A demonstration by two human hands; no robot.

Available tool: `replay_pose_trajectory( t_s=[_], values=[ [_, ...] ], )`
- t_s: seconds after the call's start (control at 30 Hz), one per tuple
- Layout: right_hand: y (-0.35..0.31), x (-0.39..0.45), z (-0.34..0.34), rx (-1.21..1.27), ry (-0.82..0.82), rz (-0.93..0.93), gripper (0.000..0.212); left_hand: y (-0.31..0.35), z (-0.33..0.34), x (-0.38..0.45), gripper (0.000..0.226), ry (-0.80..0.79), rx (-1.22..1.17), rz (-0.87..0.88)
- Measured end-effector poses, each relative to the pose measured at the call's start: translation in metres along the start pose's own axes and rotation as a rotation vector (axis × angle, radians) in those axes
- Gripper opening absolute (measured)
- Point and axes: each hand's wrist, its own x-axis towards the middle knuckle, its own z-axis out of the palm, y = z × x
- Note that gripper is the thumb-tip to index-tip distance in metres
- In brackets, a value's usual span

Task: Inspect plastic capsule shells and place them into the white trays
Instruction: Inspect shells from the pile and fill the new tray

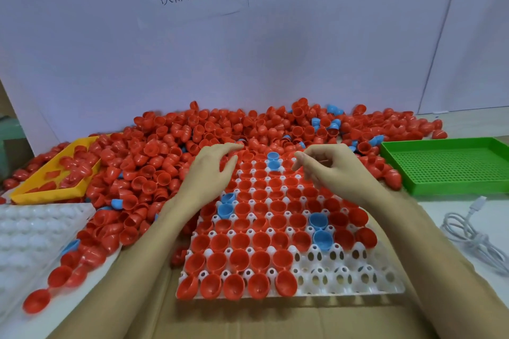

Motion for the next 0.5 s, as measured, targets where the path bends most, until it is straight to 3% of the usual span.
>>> replay_pose_trajectory(
  t_s=[0.1, 0.23, 0.37, 0.5],
  values=[
    [0.002, -0.003, 0.001, 0.014, 0.012, -0.004, 0.031, -0.002, 0.005, 0.023, 0.028, -0.179, 0.134, 0.000],
    [0.005, -0.006, 0.002, -0.021, 0.018, 0.022, 0.030, -0.008, 0.005, 0.033, 0.020, -0.139, 0.148, -0.025],
    [0.004, -0.007, 0.001, -0.035, 0.032, 0.031, 0.029, -0.004, -0.001, 0.018, 0.020, 0.068, -0.094, -0.037],
    [-0.001, -0.008, 0.003, -0.021, 0.026, 0.032, 0.015, 0.016, -0.008, -0.015, 0.016, 0.088, -0.449, -0.090]
  ],
)
